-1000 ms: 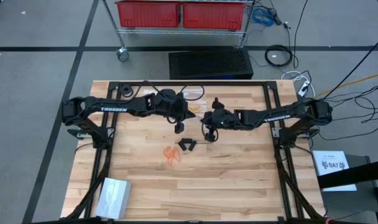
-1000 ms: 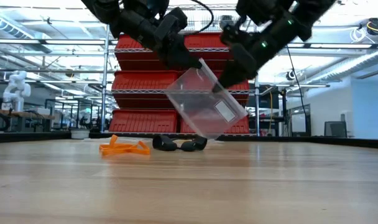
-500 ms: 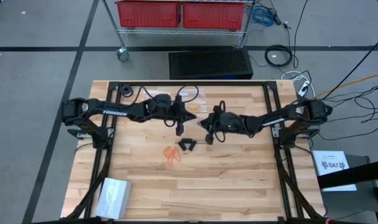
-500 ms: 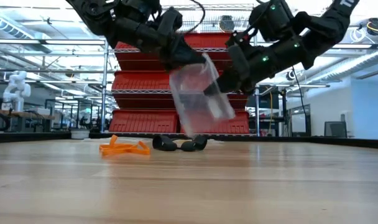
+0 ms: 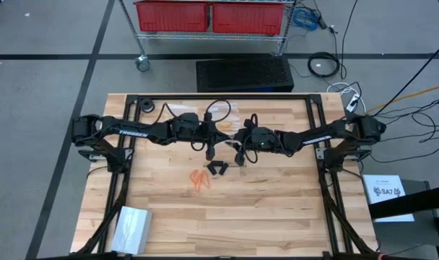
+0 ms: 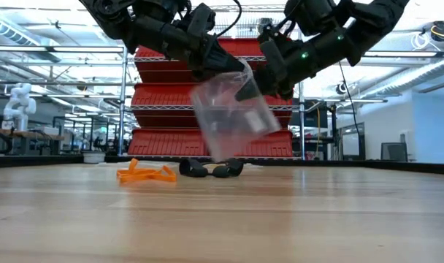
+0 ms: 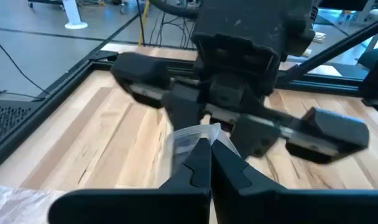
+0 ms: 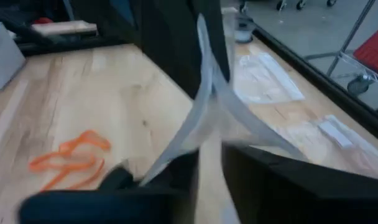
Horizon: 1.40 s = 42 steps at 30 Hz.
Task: Sort rubber bands
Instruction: Open the right transparent zip bag
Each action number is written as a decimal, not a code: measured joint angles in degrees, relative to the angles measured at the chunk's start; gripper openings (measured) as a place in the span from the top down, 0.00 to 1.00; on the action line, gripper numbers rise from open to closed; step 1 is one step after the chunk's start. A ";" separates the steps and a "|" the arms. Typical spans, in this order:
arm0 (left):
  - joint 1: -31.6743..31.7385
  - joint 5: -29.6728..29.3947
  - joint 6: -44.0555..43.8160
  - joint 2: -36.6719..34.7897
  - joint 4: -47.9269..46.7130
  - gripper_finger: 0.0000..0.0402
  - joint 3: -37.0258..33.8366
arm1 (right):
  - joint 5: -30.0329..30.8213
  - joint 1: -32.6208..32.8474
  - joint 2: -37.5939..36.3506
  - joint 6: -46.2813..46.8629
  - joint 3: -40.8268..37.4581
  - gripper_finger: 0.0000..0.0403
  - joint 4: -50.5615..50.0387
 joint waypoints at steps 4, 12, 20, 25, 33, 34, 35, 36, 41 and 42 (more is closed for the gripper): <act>-0.43 -1.07 0.00 0.00 0.42 1.00 0.00 | -0.09 0.00 -1.46 0.00 0.00 0.98 -2.52; -3.33 -3.73 -1.42 2.52 4.65 1.00 0.07 | -0.73 0.00 2.43 -0.32 -0.44 1.00 5.01; -3.76 -8.76 -1.05 3.21 4.97 1.00 0.07 | -1.52 0.00 3.70 2.76 -0.42 0.99 5.13; -3.65 -8.81 -1.08 3.21 4.87 1.00 0.07 | -1.75 0.07 1.81 3.29 -0.42 0.89 4.53; -2.72 -10.08 -1.03 2.46 5.07 1.00 -1.91 | -1.86 -0.11 -1.36 3.75 -0.42 0.62 0.62; -2.43 -10.08 -1.05 1.99 4.90 1.00 -2.28 | -1.86 -0.11 -1.76 3.75 -0.42 0.60 0.00; -2.23 -10.21 -1.01 1.62 5.34 1.00 -2.64 | -1.84 -0.11 -2.14 3.73 -0.42 0.58 -0.89; -1.95 -10.28 -0.97 1.12 6.42 1.00 -3.08 | -1.85 -0.15 -2.50 3.73 -0.42 0.56 -1.13; 0.04 -10.26 -0.84 -2.21 6.94 1.00 -6.56 | -2.08 -0.13 -6.13 2.90 -0.42 0.51 -4.25; 0.45 -10.28 -0.56 -3.02 7.05 1.00 -7.33 | -2.10 -0.13 -7.12 2.51 -0.42 0.51 -4.73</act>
